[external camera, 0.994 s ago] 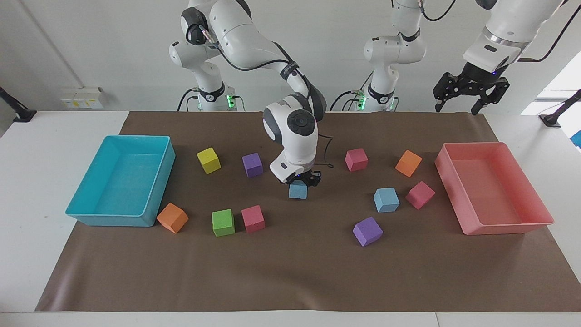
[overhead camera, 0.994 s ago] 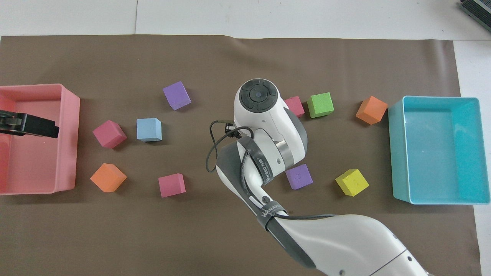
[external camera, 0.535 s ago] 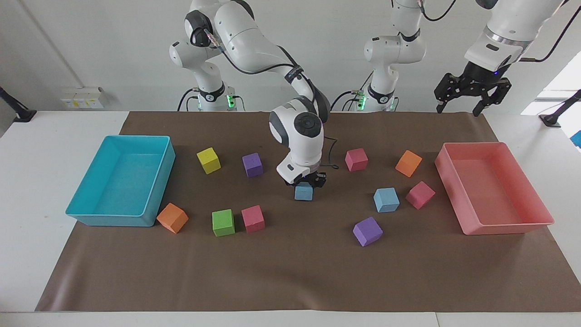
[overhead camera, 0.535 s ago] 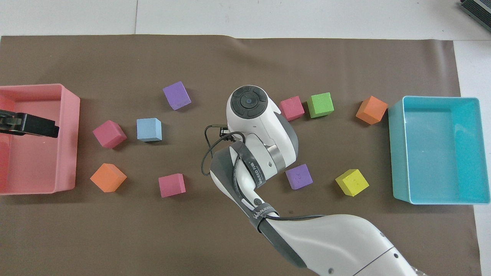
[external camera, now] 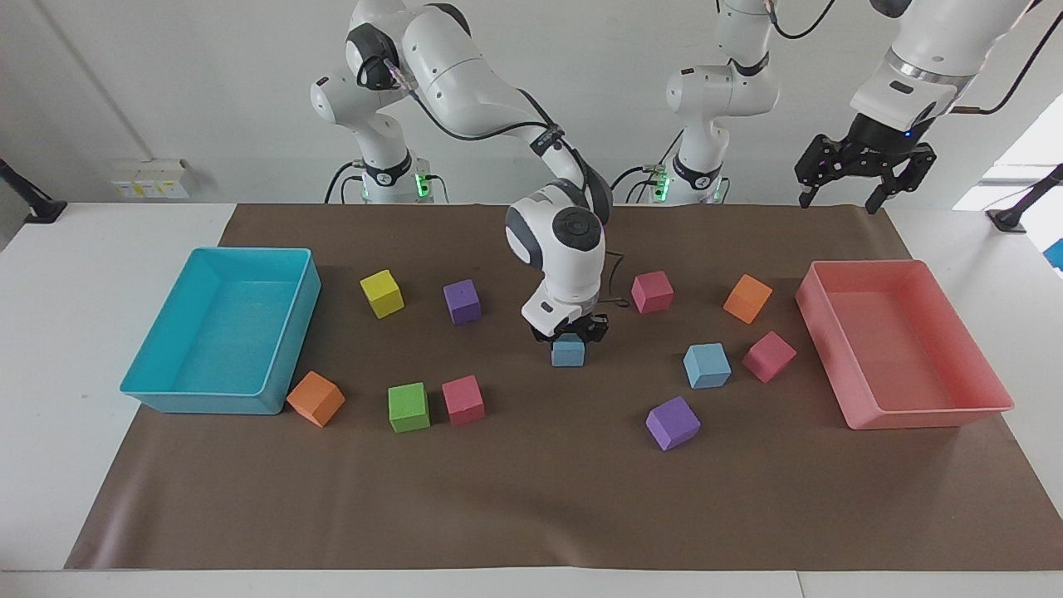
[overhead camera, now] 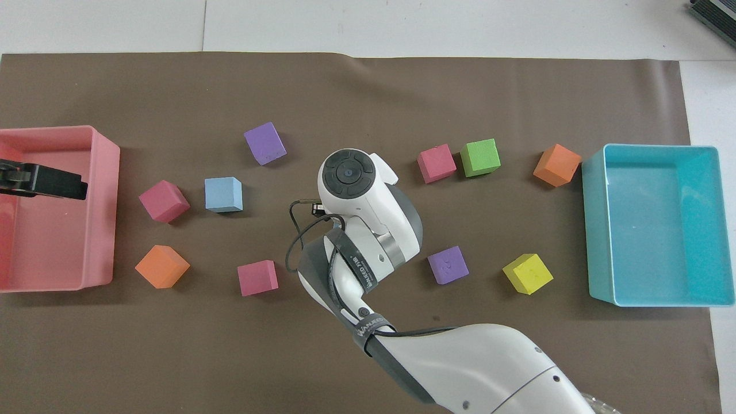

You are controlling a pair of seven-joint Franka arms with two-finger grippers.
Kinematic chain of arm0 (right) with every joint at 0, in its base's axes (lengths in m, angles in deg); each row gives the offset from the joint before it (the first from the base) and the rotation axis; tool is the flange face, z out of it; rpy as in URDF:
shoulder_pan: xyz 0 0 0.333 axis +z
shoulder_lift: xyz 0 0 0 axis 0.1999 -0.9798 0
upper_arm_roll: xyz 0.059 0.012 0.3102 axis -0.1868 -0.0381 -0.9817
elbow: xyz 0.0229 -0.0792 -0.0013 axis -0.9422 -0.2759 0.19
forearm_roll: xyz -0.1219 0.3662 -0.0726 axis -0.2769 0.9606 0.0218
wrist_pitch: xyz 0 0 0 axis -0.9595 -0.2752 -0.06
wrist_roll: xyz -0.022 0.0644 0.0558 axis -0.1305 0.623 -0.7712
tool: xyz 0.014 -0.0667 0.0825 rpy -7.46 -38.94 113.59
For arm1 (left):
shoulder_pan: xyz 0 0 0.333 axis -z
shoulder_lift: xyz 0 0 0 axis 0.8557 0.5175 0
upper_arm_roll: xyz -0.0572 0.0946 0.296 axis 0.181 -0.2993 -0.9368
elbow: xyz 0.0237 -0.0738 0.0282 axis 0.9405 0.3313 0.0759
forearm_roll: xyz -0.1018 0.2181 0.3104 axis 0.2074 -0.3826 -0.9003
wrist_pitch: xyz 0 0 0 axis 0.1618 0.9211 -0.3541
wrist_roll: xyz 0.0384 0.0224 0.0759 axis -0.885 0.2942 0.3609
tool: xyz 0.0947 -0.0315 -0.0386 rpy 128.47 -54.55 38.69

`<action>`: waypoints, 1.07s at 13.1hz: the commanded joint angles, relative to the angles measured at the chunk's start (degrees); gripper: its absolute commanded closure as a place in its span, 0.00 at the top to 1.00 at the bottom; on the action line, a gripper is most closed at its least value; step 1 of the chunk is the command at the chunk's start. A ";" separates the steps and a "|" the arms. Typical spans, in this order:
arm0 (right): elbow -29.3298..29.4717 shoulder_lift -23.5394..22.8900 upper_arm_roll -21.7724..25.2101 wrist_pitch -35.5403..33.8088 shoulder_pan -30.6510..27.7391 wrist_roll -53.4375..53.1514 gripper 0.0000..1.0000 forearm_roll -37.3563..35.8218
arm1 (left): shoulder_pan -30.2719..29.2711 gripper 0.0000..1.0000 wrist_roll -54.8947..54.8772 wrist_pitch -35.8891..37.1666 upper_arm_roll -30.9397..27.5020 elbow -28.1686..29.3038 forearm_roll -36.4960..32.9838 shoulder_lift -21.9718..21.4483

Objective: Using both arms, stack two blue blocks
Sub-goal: 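Carry the light-blue cube with the right gripper to the table center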

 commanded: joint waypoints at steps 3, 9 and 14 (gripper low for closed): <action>-0.82 -0.26 -0.41 1.04 -0.88 1.20 0.44 0.14 | -0.96 1.00 -0.48 -1.17 0.46 1.70 0.33 -1.15; -1.95 4.82 -0.33 -1.15 -2.81 2.25 1.00 0.05 | -0.96 1.00 -0.48 -1.25 0.46 1.96 0.33 -1.24; -5.46 12.72 -0.33 -4.06 -4.83 3.13 1.00 5.32 | -0.09 1.00 0.04 -4.84 0.46 3.27 -0.02 0.78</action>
